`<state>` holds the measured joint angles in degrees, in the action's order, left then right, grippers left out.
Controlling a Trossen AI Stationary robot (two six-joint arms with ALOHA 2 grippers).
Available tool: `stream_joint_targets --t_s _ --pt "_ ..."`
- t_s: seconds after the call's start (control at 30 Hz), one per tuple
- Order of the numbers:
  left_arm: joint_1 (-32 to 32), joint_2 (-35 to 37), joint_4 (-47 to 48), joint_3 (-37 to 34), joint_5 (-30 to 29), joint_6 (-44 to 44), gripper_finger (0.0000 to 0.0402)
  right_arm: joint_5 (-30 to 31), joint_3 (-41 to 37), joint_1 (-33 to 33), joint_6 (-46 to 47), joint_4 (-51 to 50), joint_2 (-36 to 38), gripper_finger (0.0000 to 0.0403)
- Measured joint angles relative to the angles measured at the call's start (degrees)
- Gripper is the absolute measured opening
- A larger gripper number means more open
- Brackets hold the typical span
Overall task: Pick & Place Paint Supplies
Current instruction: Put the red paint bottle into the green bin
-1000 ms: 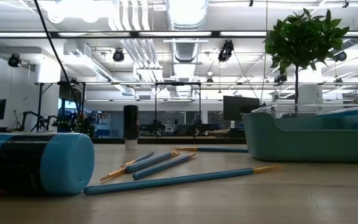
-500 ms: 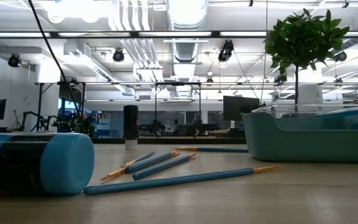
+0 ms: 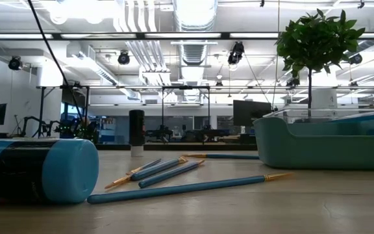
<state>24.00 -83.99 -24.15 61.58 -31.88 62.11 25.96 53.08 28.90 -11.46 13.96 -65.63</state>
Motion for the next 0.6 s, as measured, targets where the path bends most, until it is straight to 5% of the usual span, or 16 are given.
stream_joint_targets --t_s 0.33,0.6 --pt "0.3 0.0 -0.1 0.0 2.1 0.6 0.0306 -1.0 0.3 0.0 0.5 0.0 0.1 0.0144" --pt "0.8 0.0 -2.0 0.0 2.1 2.0 0.028 -1.0 0.3 0.0 0.5 -0.1 0.2 0.0144"
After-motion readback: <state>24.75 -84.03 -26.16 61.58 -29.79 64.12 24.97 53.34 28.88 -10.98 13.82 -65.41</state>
